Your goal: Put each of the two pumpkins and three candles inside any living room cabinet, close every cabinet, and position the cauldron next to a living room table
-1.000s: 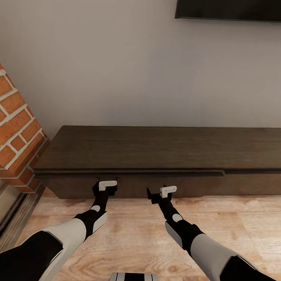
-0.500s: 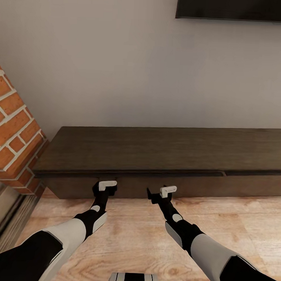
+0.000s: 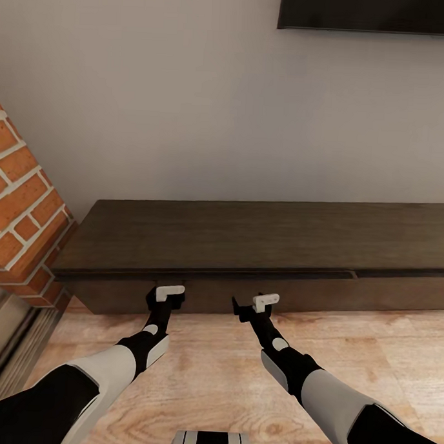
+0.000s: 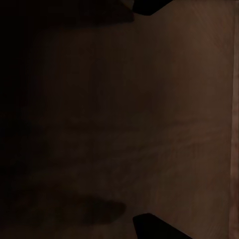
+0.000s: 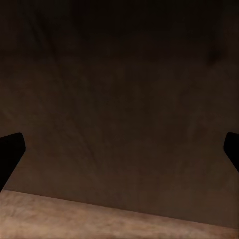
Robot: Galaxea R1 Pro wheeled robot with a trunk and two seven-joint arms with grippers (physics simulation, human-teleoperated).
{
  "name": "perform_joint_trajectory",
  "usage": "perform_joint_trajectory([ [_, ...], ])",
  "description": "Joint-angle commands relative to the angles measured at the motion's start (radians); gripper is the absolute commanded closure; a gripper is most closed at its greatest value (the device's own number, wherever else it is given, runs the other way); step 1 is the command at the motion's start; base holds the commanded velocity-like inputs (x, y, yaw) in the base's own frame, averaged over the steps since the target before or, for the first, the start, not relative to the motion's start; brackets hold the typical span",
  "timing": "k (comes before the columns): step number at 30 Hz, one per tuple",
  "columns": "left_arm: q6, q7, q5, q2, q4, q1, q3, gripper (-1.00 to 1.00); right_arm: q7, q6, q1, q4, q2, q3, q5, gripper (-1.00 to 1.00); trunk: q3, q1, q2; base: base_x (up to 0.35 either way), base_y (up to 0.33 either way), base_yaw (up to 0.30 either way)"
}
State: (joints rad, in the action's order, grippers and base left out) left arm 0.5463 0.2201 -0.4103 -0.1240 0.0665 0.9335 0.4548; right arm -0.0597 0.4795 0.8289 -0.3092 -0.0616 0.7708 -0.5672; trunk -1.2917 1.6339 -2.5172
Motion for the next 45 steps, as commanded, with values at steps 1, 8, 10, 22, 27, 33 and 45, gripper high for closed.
perform_joint_trajectory([
  [1, 0.002, 0.007, -0.004, 0.000, -0.001, 0.001, 0.007, -1.00, -0.006, 0.004, 0.001, 0.001, 0.000, 0.008, -0.005, -1.00, -0.001, 0.000, 0.000, 0.039, 0.000, 0.000],
  [8, 0.003, 0.007, -0.004, 0.000, -0.002, 0.001, 0.007, -1.00, -0.006, 0.004, 0.001, 0.000, 0.000, 0.008, -0.005, -1.00, -0.001, 0.000, 0.000, 0.058, 0.000, 0.000],
  [10, 0.002, 0.007, -0.004, 0.000, -0.002, 0.001, 0.007, -1.00, -0.006, 0.004, 0.001, 0.000, 0.000, 0.008, -0.005, -1.00, -0.001, 0.000, 0.000, 0.005, 0.000, 0.000],
  [22, 0.002, 0.007, -0.004, 0.000, -0.004, 0.001, 0.007, -1.00, -0.006, 0.004, 0.001, 0.000, 0.000, 0.008, -0.005, -1.00, -0.001, 0.000, 0.000, -0.006, 0.000, 0.000],
  [27, 0.001, 0.007, -0.004, 0.000, -0.004, 0.001, 0.007, -1.00, -0.006, 0.004, 0.001, 0.001, 0.000, 0.008, -0.005, -1.00, -0.001, 0.000, 0.000, -0.211, 0.000, 0.000],
  [33, 0.001, 0.007, -0.004, 0.001, -0.004, 0.001, 0.006, -1.00, -0.006, 0.004, 0.001, 0.000, 0.000, 0.008, -0.005, -1.00, -0.001, 0.000, 0.000, -0.272, 0.000, 0.000],
  [45, 0.003, 0.006, -0.008, 0.029, -0.002, 0.001, 0.004, -1.00, -0.010, -0.004, 0.001, -0.004, 0.000, 0.006, -0.006, -1.00, -0.001, 0.000, 0.000, -0.126, 0.000, 0.000],
])
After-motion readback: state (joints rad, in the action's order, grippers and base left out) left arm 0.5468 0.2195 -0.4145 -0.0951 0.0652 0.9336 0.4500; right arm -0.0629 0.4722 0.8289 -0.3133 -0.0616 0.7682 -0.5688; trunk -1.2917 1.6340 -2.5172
